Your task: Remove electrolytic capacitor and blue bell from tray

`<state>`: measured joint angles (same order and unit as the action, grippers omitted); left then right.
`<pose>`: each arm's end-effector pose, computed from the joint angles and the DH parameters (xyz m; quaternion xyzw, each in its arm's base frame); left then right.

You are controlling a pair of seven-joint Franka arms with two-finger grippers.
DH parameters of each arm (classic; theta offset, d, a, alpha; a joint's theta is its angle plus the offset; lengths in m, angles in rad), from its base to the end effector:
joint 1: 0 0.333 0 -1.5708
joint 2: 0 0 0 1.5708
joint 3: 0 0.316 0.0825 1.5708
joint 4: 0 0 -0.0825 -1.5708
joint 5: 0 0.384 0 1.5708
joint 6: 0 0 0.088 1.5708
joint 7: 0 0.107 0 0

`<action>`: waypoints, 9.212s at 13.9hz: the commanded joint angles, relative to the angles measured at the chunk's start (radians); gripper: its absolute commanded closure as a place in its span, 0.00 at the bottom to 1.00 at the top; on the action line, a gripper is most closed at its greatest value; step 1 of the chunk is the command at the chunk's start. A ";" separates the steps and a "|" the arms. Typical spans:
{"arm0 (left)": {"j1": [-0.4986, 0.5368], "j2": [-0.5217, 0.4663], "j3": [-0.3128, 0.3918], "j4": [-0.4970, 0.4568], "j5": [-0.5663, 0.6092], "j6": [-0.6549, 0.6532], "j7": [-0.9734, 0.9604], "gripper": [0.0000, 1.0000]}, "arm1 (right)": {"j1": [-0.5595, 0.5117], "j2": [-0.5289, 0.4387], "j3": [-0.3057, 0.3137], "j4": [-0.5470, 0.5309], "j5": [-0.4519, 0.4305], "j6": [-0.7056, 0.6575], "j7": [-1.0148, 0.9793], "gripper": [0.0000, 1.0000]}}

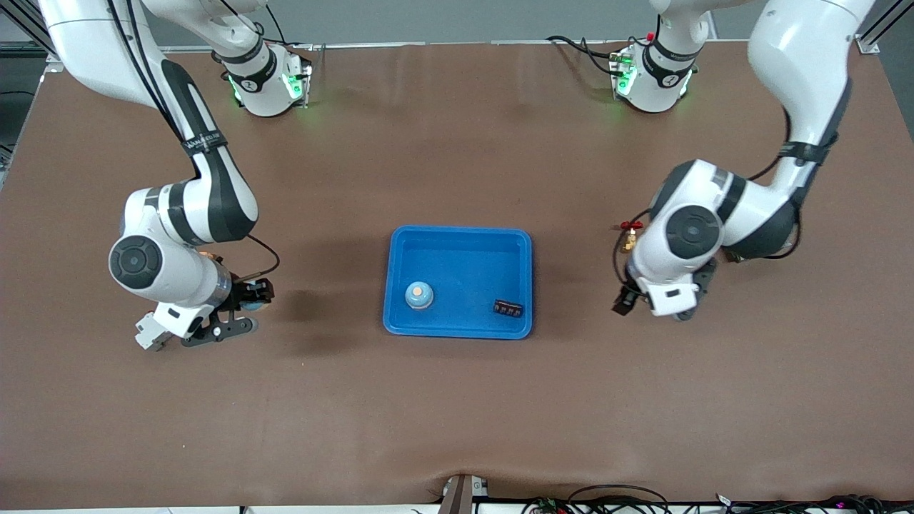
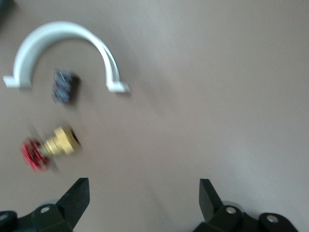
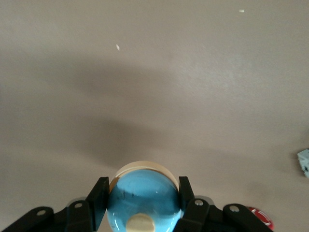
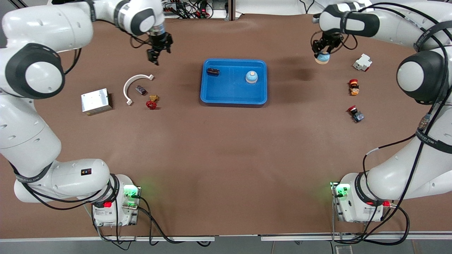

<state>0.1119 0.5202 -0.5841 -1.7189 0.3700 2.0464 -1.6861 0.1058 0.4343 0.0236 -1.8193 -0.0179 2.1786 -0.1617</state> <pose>0.6046 -0.2443 0.3174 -0.8580 -0.5113 0.0041 0.0491 0.6324 0.0806 0.2934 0.9881 0.1494 -0.0374 0.0015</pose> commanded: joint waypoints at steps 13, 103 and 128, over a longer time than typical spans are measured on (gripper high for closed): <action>-0.429 0.296 0.214 0.245 0.014 0.274 -0.469 0.13 | -0.175 0.055 0.042 -0.341 0.052 0.593 -0.234 1.00; 0.121 -0.474 0.342 0.218 -0.352 -0.493 1.522 0.00 | -0.393 0.307 0.265 0.057 -0.152 0.337 -0.295 1.00; -0.069 -0.529 0.521 0.180 -0.375 -0.471 1.522 0.00 | -0.278 -0.124 0.358 0.365 -0.131 -0.698 0.285 0.00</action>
<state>0.0458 -0.0051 -0.0618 -1.5433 0.0099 1.5624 -0.1785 -0.1956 0.3376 0.3689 -1.5090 -0.1553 1.5881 0.0038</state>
